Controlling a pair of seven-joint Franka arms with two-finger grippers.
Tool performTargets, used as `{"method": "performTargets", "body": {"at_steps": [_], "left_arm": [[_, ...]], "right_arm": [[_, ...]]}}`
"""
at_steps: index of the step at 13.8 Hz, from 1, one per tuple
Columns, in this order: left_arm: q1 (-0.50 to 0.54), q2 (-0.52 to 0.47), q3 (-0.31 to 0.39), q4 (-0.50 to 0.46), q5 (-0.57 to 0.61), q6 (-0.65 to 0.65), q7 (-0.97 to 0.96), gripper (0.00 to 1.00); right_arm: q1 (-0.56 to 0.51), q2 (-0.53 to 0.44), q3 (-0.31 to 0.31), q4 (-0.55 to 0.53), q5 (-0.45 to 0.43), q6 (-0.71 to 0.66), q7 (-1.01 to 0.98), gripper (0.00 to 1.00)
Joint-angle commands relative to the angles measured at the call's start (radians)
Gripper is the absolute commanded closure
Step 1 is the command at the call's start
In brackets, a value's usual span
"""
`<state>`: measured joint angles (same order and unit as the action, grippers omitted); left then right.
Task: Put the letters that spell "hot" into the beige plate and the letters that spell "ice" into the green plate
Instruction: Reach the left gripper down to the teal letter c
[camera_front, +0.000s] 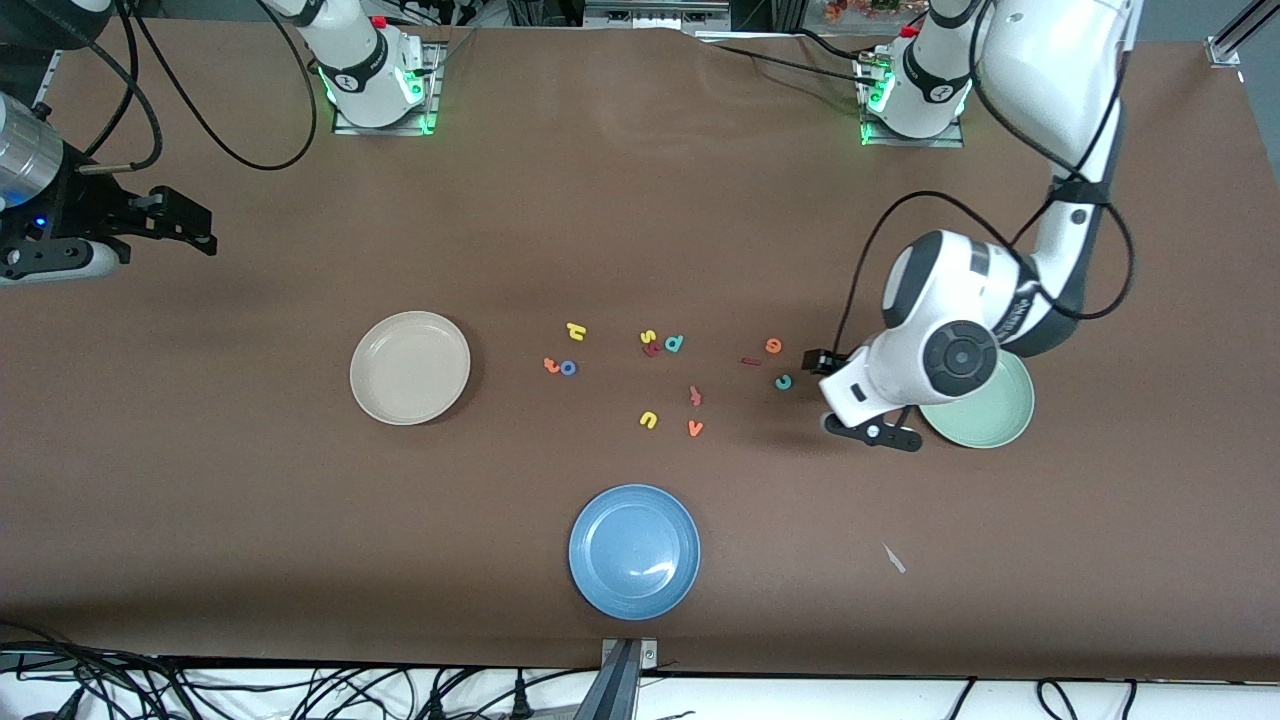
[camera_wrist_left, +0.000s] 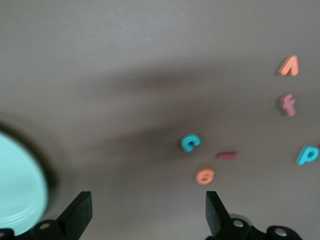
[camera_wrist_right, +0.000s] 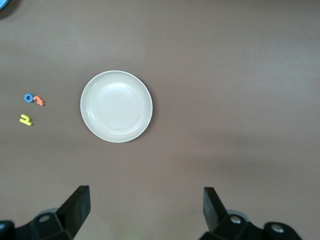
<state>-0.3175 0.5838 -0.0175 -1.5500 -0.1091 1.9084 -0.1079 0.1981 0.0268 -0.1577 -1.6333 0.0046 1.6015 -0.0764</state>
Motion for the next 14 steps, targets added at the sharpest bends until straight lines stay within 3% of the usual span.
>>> {"method": "performTargets", "body": {"at_steps": [1, 5, 7, 8, 9, 10, 12, 14], "left_arm": [[-0.012, 0.002, 0.008, -0.085, -0.027, 0.133, -0.027, 0.00], [-0.051, 0.008, -0.019, -0.237, -0.029, 0.402, -0.084, 0.00], [-0.060, 0.010, -0.022, -0.289, -0.029, 0.477, -0.098, 0.13], [-0.060, 0.011, -0.022, -0.294, -0.029, 0.485, -0.099, 0.14], [-0.063, 0.017, -0.022, -0.295, -0.029, 0.489, -0.107, 0.22], [-0.066, 0.018, -0.022, -0.297, -0.029, 0.489, -0.121, 0.40], [-0.066, 0.019, -0.022, -0.298, -0.029, 0.491, -0.138, 0.55], [-0.066, 0.022, -0.022, -0.309, -0.029, 0.515, -0.141, 0.54]], "right_arm": [[0.003, 0.008, 0.003, 0.004, -0.011, -0.003, 0.006, 0.00], [-0.002, 0.027, -0.002, 0.006, -0.006, -0.005, 0.015, 0.00], [-0.008, 0.033, -0.003, 0.006, -0.002, -0.003, 0.017, 0.00], [-0.011, 0.045, -0.006, 0.007, 0.003, -0.002, 0.012, 0.00], [-0.012, 0.056, -0.009, 0.007, 0.005, -0.005, 0.003, 0.00], [-0.011, 0.055, -0.009, 0.003, 0.003, -0.008, -0.002, 0.00], [0.000, 0.053, -0.005, 0.001, 0.005, -0.015, 0.017, 0.00], [0.007, 0.056, 0.001, -0.009, 0.021, -0.009, 0.065, 0.00]]}}
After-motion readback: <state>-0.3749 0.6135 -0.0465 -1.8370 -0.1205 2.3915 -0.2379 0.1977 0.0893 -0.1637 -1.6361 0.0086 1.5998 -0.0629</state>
